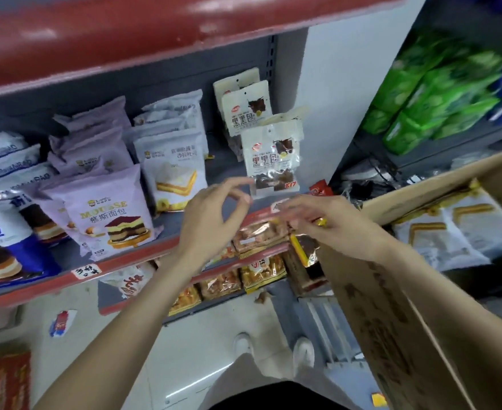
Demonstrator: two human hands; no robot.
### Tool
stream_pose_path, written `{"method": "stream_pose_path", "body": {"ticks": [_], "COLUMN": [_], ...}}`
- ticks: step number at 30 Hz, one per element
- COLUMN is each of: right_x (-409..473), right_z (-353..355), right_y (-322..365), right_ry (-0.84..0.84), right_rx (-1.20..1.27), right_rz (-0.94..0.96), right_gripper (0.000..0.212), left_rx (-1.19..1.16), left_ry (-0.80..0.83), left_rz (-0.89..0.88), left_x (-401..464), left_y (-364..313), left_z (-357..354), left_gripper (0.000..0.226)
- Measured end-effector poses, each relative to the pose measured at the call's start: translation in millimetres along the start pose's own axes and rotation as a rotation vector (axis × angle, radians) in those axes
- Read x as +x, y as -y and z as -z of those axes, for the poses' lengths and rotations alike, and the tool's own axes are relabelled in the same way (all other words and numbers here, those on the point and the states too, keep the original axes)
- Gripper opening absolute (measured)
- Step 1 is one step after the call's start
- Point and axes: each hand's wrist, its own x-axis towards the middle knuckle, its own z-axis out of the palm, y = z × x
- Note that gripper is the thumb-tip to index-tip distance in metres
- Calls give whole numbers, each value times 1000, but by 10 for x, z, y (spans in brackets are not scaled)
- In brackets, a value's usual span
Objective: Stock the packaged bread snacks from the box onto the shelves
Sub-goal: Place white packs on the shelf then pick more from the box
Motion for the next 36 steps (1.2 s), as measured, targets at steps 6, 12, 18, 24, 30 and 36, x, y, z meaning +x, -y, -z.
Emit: {"method": "stream_pose_path", "body": {"ticks": [6, 12, 18, 24, 30, 36], "right_x": [-1008, -1542, -1701, -1687, -1672, -1736], "right_z": [713, 960, 1009, 1083, 1178, 1147], "right_y": [-795, -2084, -2831, -3142, -3323, -3184], "right_ry": [-327, -432, -372, -540, -430, -463], "right_rx": [-50, -232, -407, -556, -591, -512], "right_rz": [-238, -664, -945, -893, -1126, -991], "right_gripper": [16, 27, 42, 50, 71, 47], "left_rx": [-33, -13, 315, 665, 939, 1035], "left_ry": [207, 493, 778, 876, 864, 755], "left_rz": [-191, -390, -563, -625, -751, -970], "left_x": [394, 715, 1015, 1067, 1002, 899], "left_y": [-835, -1440, -1717, -1622, -1611, -1576], "left_z": [-917, -2070, -3422, -4139, -4393, -4389], "left_gripper": [27, 34, 54, 72, 77, 37]}}
